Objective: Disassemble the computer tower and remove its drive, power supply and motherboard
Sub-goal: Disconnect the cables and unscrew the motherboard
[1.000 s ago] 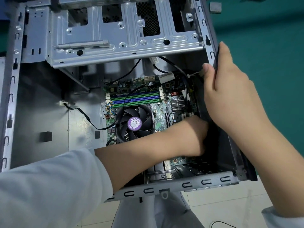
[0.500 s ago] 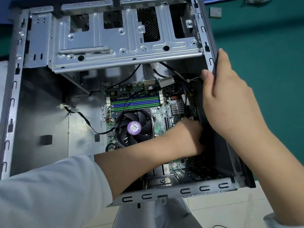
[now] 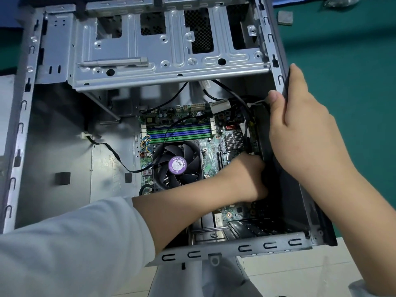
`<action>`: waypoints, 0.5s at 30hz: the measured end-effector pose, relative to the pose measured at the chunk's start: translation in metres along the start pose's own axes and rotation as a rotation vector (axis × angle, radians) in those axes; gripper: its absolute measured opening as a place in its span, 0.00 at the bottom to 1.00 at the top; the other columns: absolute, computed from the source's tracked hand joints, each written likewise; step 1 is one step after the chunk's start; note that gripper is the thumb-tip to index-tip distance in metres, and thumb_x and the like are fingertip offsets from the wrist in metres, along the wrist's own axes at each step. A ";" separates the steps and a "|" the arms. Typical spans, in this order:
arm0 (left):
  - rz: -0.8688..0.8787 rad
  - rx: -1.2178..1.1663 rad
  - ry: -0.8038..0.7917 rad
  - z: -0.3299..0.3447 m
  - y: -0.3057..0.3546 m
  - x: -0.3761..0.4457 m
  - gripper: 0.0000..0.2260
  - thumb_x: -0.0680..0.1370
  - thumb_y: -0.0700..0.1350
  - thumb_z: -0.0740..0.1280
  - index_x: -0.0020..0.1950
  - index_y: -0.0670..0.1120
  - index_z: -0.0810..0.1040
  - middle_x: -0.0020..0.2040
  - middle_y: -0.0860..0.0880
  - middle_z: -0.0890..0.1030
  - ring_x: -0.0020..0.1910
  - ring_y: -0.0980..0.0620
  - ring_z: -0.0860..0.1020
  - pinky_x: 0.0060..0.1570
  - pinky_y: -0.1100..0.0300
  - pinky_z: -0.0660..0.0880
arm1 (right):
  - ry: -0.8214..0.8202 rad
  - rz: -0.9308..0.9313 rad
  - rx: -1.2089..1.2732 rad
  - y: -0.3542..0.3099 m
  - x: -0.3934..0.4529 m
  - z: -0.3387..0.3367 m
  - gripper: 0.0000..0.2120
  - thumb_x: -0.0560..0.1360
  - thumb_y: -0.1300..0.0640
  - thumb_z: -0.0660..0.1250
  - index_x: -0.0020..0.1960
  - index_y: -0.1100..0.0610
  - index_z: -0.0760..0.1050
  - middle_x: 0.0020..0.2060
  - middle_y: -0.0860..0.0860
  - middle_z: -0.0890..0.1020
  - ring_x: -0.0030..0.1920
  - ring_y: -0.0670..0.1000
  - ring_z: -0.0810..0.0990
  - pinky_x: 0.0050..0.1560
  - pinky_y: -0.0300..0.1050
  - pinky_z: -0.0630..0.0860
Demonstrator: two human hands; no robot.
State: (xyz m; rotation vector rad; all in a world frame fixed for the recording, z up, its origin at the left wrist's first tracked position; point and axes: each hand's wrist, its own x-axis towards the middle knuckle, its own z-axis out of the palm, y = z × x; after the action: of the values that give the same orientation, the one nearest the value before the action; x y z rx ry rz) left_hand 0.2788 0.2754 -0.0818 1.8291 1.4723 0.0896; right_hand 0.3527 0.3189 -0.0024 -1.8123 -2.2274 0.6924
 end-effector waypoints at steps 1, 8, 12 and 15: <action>-0.016 -0.010 0.024 0.000 -0.001 0.000 0.09 0.73 0.43 0.67 0.46 0.37 0.80 0.43 0.40 0.82 0.45 0.44 0.80 0.41 0.59 0.75 | 0.001 -0.001 0.001 0.000 0.000 0.000 0.25 0.82 0.49 0.48 0.77 0.54 0.49 0.62 0.60 0.74 0.54 0.65 0.74 0.44 0.49 0.60; 0.175 0.199 -0.027 0.003 0.008 -0.001 0.08 0.73 0.40 0.65 0.35 0.42 0.69 0.33 0.45 0.72 0.34 0.46 0.70 0.30 0.60 0.64 | 0.007 -0.004 -0.008 0.001 0.001 -0.001 0.25 0.82 0.49 0.48 0.77 0.54 0.49 0.62 0.60 0.74 0.55 0.65 0.74 0.44 0.49 0.60; 0.093 0.069 -0.018 0.004 0.000 0.001 0.07 0.72 0.41 0.67 0.37 0.40 0.73 0.33 0.42 0.76 0.35 0.45 0.75 0.31 0.61 0.67 | 0.011 -0.011 0.000 0.002 0.001 0.001 0.25 0.82 0.49 0.49 0.77 0.54 0.50 0.62 0.60 0.75 0.55 0.64 0.74 0.45 0.48 0.61; -0.032 -0.035 -0.013 0.000 -0.004 0.002 0.09 0.72 0.44 0.68 0.36 0.41 0.76 0.34 0.41 0.79 0.40 0.44 0.80 0.28 0.67 0.64 | 0.016 -0.010 0.017 0.003 0.002 0.001 0.25 0.82 0.48 0.49 0.77 0.54 0.50 0.63 0.59 0.75 0.56 0.64 0.74 0.46 0.49 0.62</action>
State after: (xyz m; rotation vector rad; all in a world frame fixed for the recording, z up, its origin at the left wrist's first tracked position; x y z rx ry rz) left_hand 0.2763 0.2774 -0.0852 1.7743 1.4816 0.0878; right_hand 0.3545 0.3206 -0.0048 -1.7908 -2.2129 0.6907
